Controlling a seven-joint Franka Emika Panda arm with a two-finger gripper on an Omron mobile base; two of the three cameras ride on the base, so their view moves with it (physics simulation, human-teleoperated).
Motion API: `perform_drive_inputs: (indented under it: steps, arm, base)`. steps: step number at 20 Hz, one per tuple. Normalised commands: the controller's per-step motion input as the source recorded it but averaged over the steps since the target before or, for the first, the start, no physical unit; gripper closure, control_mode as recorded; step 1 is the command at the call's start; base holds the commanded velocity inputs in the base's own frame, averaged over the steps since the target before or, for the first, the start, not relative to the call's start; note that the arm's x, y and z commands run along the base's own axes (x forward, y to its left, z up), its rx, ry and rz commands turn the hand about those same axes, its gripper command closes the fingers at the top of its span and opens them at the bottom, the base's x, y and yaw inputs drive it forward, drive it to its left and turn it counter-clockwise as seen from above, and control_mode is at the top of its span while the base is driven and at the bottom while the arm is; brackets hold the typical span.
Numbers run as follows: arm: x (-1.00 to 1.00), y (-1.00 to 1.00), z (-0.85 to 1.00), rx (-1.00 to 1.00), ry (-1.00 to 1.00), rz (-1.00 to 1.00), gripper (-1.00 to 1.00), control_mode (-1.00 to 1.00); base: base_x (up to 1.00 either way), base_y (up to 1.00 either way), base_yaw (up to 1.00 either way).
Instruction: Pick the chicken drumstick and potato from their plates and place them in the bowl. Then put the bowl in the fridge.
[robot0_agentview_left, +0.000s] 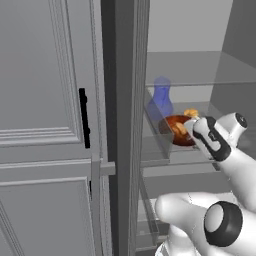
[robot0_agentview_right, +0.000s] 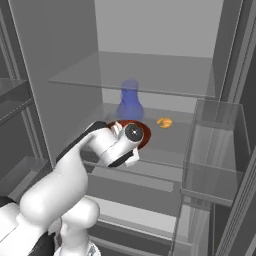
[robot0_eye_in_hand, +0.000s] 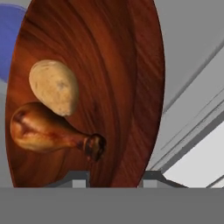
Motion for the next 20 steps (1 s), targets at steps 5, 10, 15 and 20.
perform_drive_inputs:
  steps: [5, 10, 15, 20]
  arm:
    - [0.42, -0.02, -0.31, 0.00, 0.05, 0.06, 1.00, -1.00]
    - [0.36, 0.00, -0.32, 0.00, 0.03, 0.03, 1.00, -1.00]
    - [0.06, 0.00, -0.03, 0.00, -0.08, 0.00, -1.00, -1.00]
    - [-0.28, 0.00, 0.41, 0.00, -0.35, 0.00, -1.00, -1.00]
  base:
    - [0.00, 0.00, 0.00]
    - [0.00, 0.00, 0.00]
    - [0.00, 0.00, 0.00]
    - [0.00, 0.00, 0.00]
